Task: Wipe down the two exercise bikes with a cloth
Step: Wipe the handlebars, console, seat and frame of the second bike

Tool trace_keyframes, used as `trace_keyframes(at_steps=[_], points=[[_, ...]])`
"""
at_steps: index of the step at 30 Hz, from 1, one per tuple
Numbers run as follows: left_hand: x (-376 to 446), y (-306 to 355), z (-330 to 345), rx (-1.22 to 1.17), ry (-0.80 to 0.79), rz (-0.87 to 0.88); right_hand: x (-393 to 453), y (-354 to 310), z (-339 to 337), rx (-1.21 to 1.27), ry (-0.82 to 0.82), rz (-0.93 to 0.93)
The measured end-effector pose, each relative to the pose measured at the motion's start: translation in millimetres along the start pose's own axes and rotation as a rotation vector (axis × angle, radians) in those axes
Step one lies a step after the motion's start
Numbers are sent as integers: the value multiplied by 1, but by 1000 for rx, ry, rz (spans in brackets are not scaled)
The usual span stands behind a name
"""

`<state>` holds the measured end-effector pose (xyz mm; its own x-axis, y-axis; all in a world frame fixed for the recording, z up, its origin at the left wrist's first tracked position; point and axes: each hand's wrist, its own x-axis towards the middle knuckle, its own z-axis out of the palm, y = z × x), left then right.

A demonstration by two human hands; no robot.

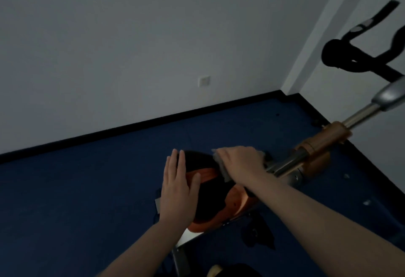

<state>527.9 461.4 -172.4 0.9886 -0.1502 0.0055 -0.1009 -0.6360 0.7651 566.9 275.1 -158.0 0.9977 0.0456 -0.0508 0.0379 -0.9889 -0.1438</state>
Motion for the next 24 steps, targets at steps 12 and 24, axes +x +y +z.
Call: trace_keyframes(at_steps=[12,24], points=[[-3,-7,0,-234,-36,-105,12,-16,12,103,-2,-186],[0,-12,-12,-445,-218,-217,37,-46,4,293,-206,-126]])
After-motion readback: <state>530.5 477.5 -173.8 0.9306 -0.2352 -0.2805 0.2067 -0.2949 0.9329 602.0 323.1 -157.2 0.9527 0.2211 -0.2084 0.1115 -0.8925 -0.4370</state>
